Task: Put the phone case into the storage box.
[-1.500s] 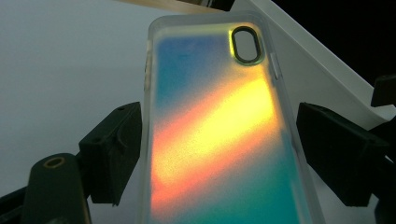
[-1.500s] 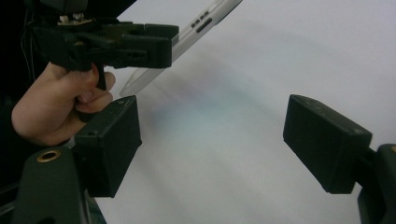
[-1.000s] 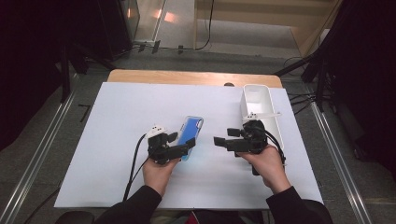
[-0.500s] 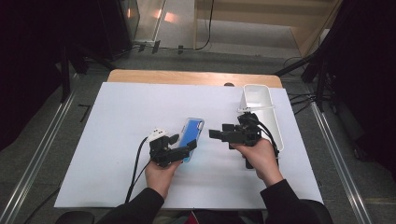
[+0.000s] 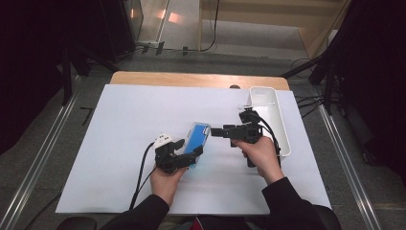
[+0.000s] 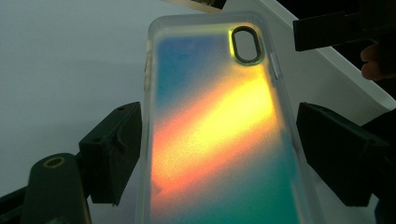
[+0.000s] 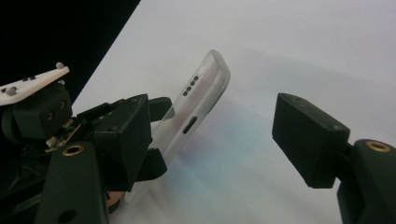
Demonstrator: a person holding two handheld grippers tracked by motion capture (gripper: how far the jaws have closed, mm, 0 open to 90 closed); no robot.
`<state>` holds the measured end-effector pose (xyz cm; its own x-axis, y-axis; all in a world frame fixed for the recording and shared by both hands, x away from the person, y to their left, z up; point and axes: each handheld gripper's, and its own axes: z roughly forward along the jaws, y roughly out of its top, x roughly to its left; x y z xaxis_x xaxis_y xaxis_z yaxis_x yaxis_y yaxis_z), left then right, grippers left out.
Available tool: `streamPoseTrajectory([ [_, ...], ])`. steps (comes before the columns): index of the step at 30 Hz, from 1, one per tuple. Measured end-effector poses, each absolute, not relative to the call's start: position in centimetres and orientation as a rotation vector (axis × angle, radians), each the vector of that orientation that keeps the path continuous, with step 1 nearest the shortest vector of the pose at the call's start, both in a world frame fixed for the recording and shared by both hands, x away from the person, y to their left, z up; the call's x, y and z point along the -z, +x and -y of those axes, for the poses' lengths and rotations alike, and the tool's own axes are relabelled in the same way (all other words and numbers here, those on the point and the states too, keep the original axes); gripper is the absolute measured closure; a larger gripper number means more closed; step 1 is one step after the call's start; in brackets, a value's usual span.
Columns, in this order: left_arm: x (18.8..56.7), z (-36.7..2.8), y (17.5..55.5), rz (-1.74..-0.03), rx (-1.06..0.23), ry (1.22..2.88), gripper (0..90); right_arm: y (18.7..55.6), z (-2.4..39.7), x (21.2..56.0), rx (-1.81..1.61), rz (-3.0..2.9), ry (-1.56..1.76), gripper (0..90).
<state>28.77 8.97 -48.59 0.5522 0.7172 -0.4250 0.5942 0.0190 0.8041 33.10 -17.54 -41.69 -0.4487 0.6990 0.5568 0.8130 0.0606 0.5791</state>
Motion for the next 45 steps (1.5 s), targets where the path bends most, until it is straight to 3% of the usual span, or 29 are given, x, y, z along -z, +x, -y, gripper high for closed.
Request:
streamPoseTrajectory([
  [24, 48.6, -8.7, 28.4, -1.095, -0.168, 1.670, 16.6, 35.4, 15.9, 42.8, 1.253, 2.087, -1.595, 37.4],
  [35, 48.6, -8.3, 28.0, -1.084, -0.178, 1.680, 16.6, 36.2, 15.9, 43.4, 1.189, 2.008, -1.624, 51.2],
  [45, 48.7, -8.1, 27.9, -1.068, -0.192, 1.677, 16.6, 36.3, 15.9, 43.5, 1.207, 1.976, -1.614, 72.4],
])
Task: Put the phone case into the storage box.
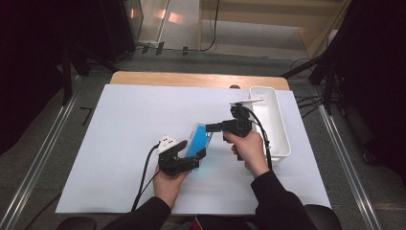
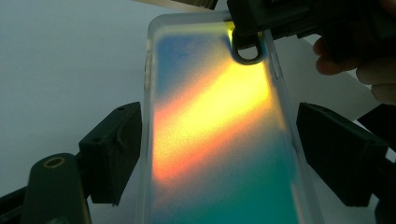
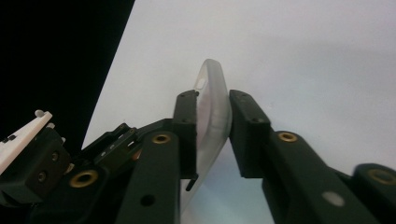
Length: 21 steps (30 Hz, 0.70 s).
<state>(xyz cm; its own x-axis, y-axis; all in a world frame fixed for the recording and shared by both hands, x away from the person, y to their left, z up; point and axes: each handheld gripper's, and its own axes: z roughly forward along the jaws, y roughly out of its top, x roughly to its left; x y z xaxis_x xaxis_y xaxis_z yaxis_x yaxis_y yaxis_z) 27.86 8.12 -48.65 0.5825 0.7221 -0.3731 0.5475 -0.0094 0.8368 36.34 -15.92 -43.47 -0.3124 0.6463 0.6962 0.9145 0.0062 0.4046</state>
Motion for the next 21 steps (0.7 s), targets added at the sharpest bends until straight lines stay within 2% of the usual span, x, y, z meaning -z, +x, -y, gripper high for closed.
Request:
streamPoseTrajectory([
  [21, 48.68, -7.80, 27.46, -1.025, -0.272, 1.702, 16.4, 36.14, 16.11, 42.91, 1.216, 1.892, -1.610, 77.8],
])
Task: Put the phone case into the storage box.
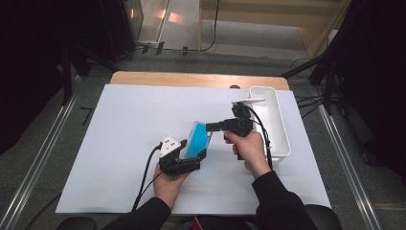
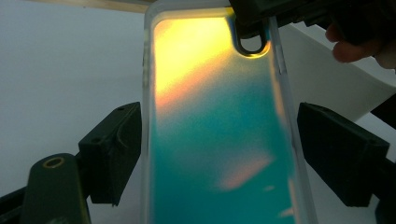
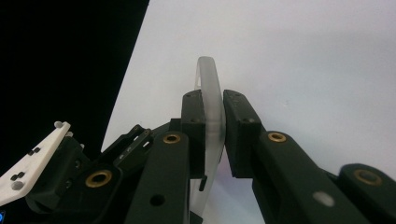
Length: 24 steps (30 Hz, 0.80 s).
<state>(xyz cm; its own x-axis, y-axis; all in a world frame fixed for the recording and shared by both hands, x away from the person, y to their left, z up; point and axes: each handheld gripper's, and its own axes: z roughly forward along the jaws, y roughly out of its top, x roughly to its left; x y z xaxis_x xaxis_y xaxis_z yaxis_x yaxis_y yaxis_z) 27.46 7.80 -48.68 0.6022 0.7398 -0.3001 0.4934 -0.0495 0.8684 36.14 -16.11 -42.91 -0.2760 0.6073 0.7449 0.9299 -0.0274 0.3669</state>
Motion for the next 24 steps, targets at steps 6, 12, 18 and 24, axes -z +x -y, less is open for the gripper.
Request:
streamPoseTrajectory([
  [6, 48.8, -7.8, 27.6, -1.015, -0.262, 1.698, 16.2, 36.0, 16.0, 42.6, 1.217, 1.907, -1.597, 78.0],
  [12, 48.9, -8.0, 28.5, -1.018, -0.144, 1.702, 12.8, 35.9, 15.9, 42.3, 1.213, 1.915, -1.585, 78.1],
  [18, 48.3, -8.3, 29.1, -1.029, -0.116, 1.743, 11.9, 35.9, 15.8, 42.1, 1.230, 1.946, -1.570, 78.0],
  [24, 47.5, -8.5, 29.4, -1.037, -0.093, 1.772, 11.9, 35.8, 16.2, 41.8, 1.222, 1.988, -1.591, 78.0],
])
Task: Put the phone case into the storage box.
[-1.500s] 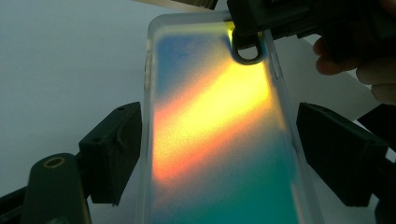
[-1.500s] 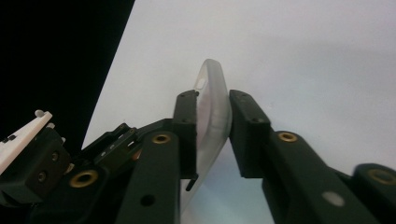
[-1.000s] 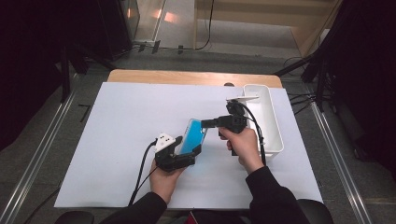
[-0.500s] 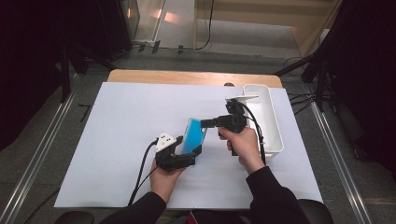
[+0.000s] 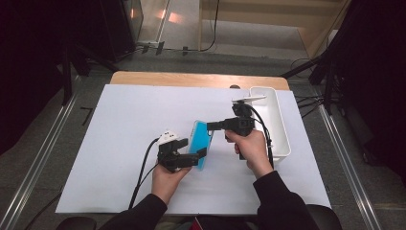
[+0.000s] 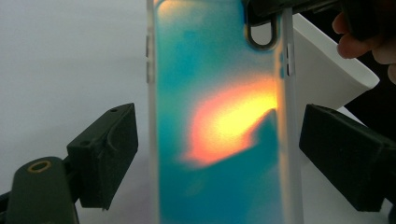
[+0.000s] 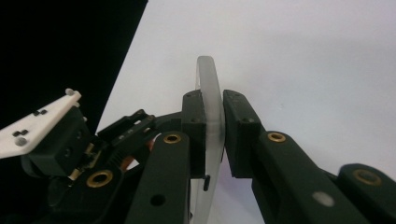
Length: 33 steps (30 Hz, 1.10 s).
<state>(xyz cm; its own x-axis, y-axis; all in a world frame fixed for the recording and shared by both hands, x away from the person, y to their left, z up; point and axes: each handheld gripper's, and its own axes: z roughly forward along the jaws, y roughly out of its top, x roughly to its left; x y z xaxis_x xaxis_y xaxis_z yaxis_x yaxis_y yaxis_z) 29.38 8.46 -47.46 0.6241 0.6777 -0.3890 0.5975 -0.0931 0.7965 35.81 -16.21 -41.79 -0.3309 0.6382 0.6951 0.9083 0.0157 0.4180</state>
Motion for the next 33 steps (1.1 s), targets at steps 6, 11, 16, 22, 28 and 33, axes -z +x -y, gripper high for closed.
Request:
streamPoseTrajectory([
  [6, 46.7, -9.0, 29.9, -1.064, -0.063, 1.795, 11.9, 35.7, 16.7, 41.4, 1.235, 2.035, -1.597, 78.0],
  [11, 46.3, -9.3, 30.3, -1.058, -0.020, 1.832, 12.1, 35.6, 16.9, 41.2, 1.247, 2.091, -1.577, 78.0],
  [16, 45.9, -9.3, 30.5, -1.055, 0.006, 1.860, 12.8, 35.5, 17.1, 40.9, 1.247, 2.127, -1.559, 78.0],
  [22, 45.1, -9.8, 30.9, -1.042, 0.037, 1.895, 12.9, 35.2, 17.3, 40.1, 1.274, 2.210, -1.494, 78.0],
  [28, 44.3, -10.3, 31.2, -1.020, 0.068, 1.911, 12.9, 34.8, 17.4, 39.4, 1.280, 2.309, -1.433, 78.0],
  [33, 43.8, -10.9, 31.6, -0.996, 0.117, 1.935, 13.1, 34.6, 17.7, 39.2, 1.287, 2.340, -1.377, 78.0],
])
